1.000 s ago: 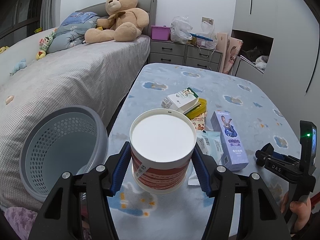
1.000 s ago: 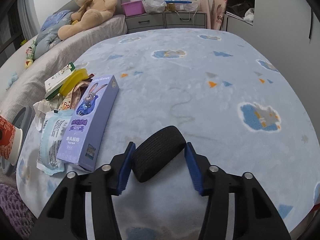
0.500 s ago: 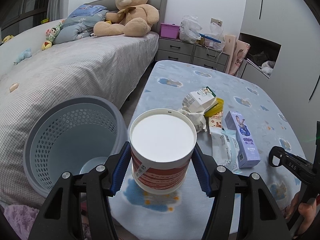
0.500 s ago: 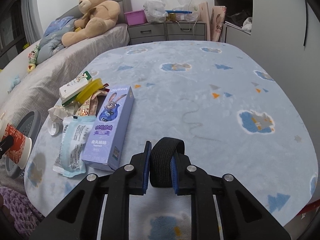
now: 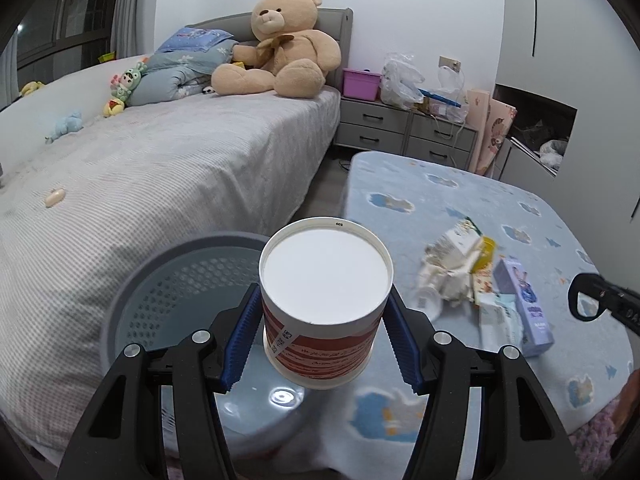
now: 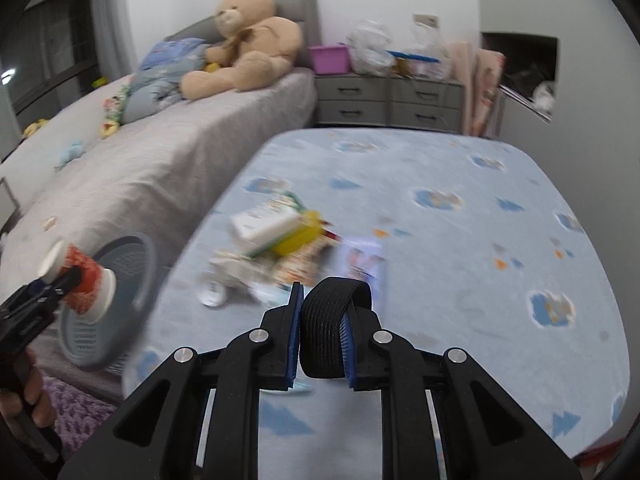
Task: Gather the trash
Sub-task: 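Carry cup and band over the grey wastebasket and open both tools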
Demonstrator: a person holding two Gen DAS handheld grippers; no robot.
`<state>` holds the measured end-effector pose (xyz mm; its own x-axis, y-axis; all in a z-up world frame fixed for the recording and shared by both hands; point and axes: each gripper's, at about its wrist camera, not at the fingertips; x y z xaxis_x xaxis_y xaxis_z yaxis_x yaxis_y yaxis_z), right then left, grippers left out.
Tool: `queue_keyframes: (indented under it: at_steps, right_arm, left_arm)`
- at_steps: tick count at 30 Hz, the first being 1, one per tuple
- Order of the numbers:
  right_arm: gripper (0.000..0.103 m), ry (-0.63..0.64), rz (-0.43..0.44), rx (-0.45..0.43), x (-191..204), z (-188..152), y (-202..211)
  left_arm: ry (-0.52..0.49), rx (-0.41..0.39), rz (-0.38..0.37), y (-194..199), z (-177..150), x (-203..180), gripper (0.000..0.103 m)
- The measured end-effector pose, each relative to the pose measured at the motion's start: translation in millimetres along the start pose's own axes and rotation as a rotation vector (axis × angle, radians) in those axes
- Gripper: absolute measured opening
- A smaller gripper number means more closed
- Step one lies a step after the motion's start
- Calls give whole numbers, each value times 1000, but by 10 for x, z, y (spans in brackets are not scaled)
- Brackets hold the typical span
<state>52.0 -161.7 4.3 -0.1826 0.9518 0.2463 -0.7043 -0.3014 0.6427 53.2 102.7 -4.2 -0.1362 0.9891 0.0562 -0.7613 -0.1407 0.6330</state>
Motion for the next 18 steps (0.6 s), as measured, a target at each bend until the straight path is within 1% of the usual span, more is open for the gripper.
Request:
queue_keyframes:
  at_steps: [4, 10, 15, 18]
  right_arm:
    - [18, 62, 115, 29, 491, 149, -254]
    - [18, 159, 273, 117, 1259, 241, -821]
    - [18, 227, 357, 197, 1721, 231, -1224]
    - [19, 249, 382, 248, 1887, 212, -1437]
  left_arm:
    - [-6, 27, 68, -180, 57, 298, 58]
    - [41, 104, 100, -477, -33, 681, 58]
    - [78, 155, 110, -652, -126, 956, 58]
    - [98, 169, 129, -715, -155, 1083, 58]
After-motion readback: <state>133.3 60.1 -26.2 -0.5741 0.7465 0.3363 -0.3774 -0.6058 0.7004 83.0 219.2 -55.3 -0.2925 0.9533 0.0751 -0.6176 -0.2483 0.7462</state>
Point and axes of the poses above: each gripper's, at about its wrist camera, not at the fingertips, and y roughly against the way its jaws point, x to its left, z to its top, and after that the axes turned 11 degrees about z, right-handed
